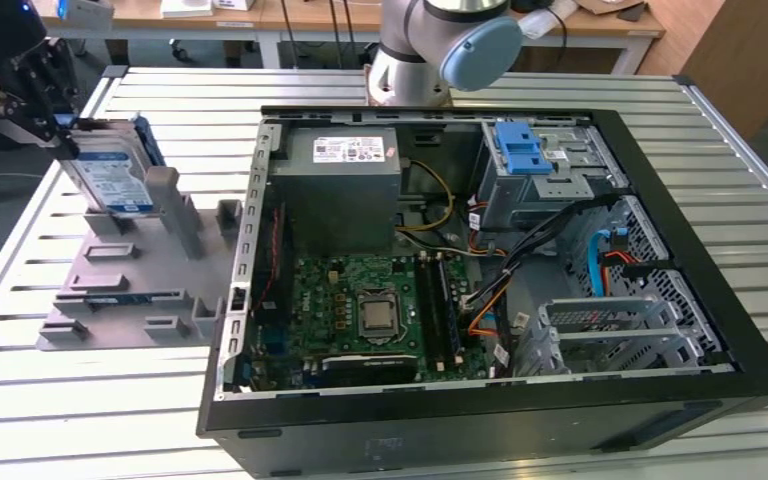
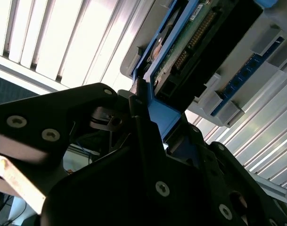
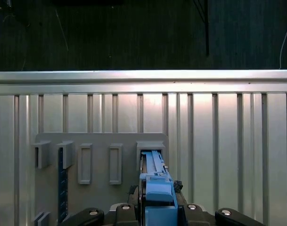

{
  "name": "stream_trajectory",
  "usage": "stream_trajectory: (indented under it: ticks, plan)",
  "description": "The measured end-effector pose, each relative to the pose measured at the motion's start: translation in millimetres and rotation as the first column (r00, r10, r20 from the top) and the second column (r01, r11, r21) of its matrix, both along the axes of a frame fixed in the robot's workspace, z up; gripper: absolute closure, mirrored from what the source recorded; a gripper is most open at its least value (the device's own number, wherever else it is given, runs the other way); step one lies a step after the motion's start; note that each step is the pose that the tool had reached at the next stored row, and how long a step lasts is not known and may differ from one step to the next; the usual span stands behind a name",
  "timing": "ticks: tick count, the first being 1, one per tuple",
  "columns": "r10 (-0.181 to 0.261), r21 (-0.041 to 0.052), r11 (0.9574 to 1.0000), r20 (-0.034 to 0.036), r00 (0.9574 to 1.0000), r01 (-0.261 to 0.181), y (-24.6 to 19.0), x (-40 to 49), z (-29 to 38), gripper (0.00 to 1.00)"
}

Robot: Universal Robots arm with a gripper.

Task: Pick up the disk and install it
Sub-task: 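Pick up the disk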

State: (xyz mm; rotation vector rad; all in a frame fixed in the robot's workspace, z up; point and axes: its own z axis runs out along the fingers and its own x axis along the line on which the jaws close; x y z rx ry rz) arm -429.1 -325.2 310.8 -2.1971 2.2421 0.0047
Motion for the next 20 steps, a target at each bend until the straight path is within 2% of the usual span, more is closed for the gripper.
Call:
stream_trajectory:
  ticks: [5,12,20]
  plan:
    - [0.0,0.0,1.0,0.0,1.0,0.0,0.0,0.0,5.3,0.64]
    - [0.0,0.0004,1.0,0.0,1.0,0.0,0.0,0.0,5.4,0.64]
    - [0.0,0.0012,1.0,0.0,1.0,0.0,0.0,0.0,8.8,0.64]
